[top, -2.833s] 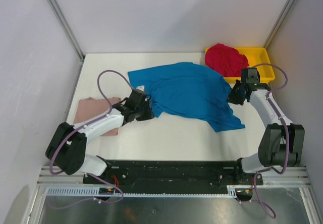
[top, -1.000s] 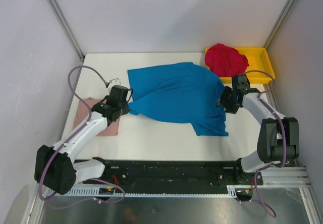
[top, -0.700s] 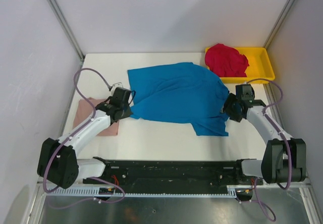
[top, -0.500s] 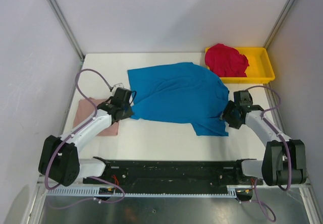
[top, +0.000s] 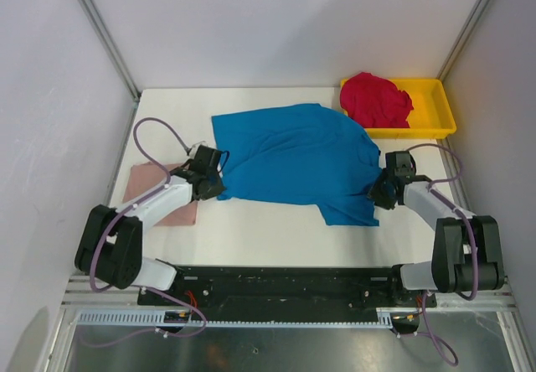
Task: Fold and stack the t-shirts
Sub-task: Flatten out the tshirt
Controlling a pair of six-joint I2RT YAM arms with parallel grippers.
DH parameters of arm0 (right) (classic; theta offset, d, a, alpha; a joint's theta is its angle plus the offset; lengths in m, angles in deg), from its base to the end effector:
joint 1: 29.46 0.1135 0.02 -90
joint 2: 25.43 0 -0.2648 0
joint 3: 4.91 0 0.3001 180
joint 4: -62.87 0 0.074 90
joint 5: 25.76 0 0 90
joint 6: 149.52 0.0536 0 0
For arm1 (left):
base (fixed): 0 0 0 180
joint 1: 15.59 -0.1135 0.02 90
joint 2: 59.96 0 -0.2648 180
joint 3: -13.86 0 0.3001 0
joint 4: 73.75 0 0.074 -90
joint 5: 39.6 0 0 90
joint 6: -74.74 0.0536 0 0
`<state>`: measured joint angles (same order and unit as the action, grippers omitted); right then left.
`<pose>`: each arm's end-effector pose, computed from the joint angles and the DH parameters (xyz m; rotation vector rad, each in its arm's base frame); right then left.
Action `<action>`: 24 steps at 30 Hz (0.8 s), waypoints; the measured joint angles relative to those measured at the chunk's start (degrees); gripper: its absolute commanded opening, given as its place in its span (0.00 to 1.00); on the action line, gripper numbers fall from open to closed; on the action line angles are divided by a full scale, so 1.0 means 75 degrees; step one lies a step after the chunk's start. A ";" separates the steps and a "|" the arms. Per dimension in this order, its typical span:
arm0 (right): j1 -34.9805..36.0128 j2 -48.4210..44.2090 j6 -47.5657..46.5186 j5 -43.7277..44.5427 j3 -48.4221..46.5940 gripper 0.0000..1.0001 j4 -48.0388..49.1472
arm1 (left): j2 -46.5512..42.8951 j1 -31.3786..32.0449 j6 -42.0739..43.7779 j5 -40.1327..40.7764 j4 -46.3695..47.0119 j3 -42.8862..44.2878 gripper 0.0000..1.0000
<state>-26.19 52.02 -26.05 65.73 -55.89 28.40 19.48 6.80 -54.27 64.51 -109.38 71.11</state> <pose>0.2927 0.0153 0.1267 0.6980 2.5526 0.1835 0.2976 -0.1085 0.1538 -0.4560 2.4956 -0.1036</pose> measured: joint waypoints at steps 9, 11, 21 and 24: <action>-0.0009 0.0358 0.0073 0.0087 0.0000 0.00 0.0414 | 0.0758 -0.0548 -0.0312 -0.0134 0.0367 0.0000 0.00; 0.0058 0.0364 0.0079 0.0087 0.0000 0.00 0.0452 | 0.0868 -0.0720 -0.0414 -0.0128 0.0405 0.0000 0.00; 0.0752 0.0833 0.0207 0.0082 -0.0093 0.00 0.1008 | 0.1684 -0.1512 -0.0586 -0.0117 0.0557 0.0504 0.00; 0.0924 0.0991 0.0242 0.0082 -0.0201 0.00 0.1142 | 0.1853 -0.1714 -0.0548 -0.0122 0.0644 0.0641 0.00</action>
<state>-19.26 59.45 -24.24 66.35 -57.40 36.97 33.38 -6.05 -58.38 63.59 -104.55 75.92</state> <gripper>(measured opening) 0.033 0.006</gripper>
